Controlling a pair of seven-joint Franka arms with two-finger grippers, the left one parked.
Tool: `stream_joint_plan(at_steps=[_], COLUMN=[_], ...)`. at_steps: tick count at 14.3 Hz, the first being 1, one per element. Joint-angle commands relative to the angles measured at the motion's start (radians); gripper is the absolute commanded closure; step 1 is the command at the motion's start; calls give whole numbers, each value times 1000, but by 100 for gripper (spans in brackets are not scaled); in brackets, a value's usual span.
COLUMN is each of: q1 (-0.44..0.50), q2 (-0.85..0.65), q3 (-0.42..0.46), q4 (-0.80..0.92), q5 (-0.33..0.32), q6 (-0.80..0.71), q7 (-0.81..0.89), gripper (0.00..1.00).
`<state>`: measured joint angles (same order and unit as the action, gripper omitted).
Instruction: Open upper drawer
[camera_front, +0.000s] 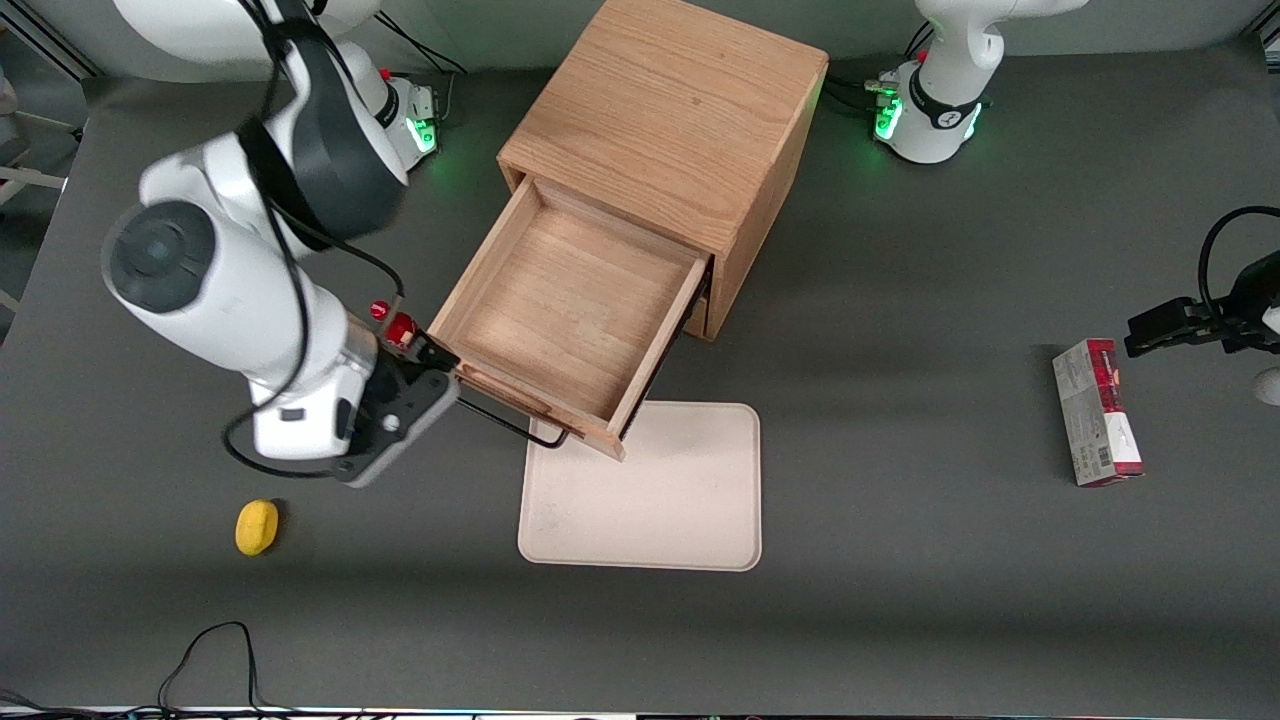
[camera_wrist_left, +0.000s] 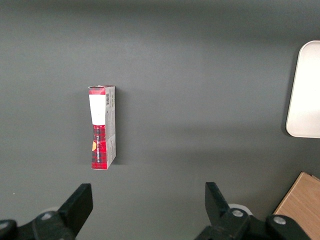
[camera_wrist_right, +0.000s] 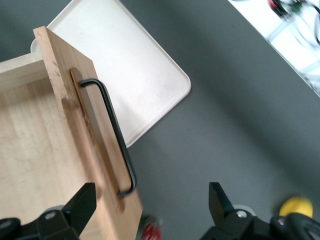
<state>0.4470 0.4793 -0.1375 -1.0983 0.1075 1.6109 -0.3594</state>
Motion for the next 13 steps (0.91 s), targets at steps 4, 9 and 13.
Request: stream_joint_plan(at_steps=[4, 9, 13], q1=[-2, -8, -231], q2=[-108, -183, -364], q3=[-169, -245, -46], q4=[-25, -86, -340], q5=[-11, -3, -17], q6=[-155, -160, 18], q7=[166, 166, 263], gripper=[0, 0, 0])
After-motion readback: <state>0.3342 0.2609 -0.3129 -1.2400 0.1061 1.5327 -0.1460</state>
